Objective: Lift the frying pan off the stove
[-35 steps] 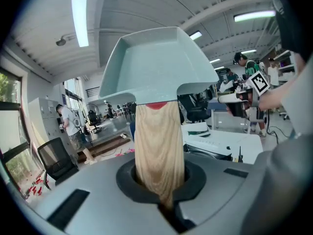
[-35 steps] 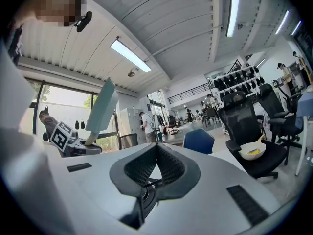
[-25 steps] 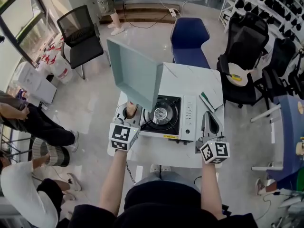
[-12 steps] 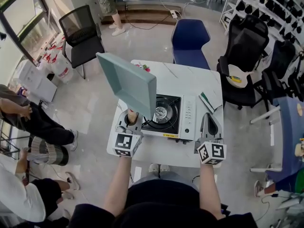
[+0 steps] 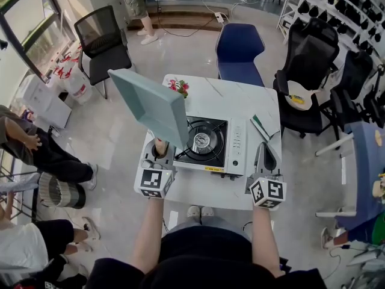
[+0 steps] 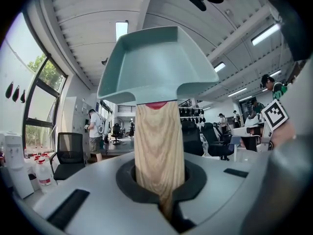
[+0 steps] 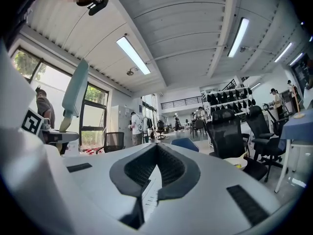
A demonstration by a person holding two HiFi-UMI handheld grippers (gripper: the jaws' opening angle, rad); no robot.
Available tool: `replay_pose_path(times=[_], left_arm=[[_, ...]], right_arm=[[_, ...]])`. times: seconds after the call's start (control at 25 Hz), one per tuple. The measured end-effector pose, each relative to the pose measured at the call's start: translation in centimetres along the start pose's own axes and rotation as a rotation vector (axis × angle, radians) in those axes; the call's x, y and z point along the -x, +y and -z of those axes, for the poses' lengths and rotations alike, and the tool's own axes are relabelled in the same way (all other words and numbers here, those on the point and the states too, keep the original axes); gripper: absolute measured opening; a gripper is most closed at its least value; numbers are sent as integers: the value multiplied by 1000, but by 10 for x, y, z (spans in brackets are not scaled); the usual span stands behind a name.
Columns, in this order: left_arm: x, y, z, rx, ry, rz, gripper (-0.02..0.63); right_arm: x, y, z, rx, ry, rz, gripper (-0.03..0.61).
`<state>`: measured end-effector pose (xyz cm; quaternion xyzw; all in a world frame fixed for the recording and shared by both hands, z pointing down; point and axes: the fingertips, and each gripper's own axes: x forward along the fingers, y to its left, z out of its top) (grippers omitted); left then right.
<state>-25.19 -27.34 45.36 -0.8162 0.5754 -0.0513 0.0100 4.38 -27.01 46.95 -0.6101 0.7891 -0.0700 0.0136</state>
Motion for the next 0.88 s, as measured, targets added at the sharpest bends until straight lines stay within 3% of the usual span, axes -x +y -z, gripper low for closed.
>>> replay_pose_path(times=[0.88], left_arm=[[-1, -6, -2, 3, 1, 9, 17]], right_arm=[[3, 4, -2, 1, 0, -20, 3]])
